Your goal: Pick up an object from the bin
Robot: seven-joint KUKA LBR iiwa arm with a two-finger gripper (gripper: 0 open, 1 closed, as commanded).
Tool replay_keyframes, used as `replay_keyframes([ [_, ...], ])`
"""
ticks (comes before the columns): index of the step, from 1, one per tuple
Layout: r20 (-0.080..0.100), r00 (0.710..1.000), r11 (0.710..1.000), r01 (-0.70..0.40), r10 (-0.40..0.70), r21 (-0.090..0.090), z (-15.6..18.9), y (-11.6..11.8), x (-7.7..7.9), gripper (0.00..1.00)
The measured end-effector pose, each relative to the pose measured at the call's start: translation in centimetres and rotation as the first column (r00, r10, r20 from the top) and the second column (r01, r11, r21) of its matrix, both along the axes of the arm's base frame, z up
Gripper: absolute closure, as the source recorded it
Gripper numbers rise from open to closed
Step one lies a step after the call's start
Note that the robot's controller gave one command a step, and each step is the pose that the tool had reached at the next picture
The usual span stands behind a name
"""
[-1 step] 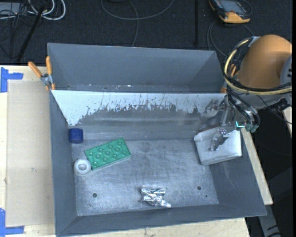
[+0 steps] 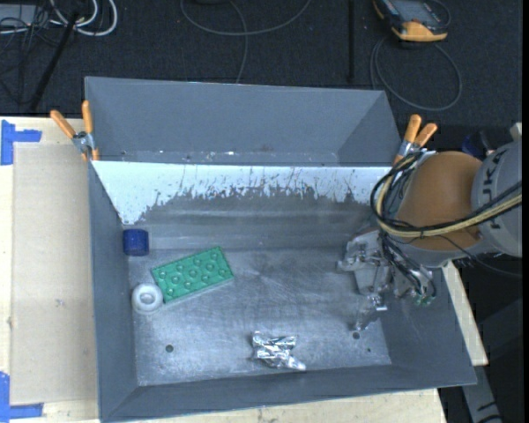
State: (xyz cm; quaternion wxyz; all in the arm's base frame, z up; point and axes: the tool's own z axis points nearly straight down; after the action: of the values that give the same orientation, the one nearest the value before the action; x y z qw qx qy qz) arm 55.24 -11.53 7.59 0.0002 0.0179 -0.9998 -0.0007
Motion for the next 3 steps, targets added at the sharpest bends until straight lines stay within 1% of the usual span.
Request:
replay_keyframes([
  [1,-0.001,0.985,0.985,-0.171,0.171,-0.002,4.8,-3.4,-4.1,0.0],
  [2,-0.006,0.988,0.988,-0.153,0.153,0.004,0.9,0.2,-5.2,0.0],
  [3,0.002,0.985,0.985,0.175,-0.175,-0.001,6.0,1.1,-4.7,0.0],
])
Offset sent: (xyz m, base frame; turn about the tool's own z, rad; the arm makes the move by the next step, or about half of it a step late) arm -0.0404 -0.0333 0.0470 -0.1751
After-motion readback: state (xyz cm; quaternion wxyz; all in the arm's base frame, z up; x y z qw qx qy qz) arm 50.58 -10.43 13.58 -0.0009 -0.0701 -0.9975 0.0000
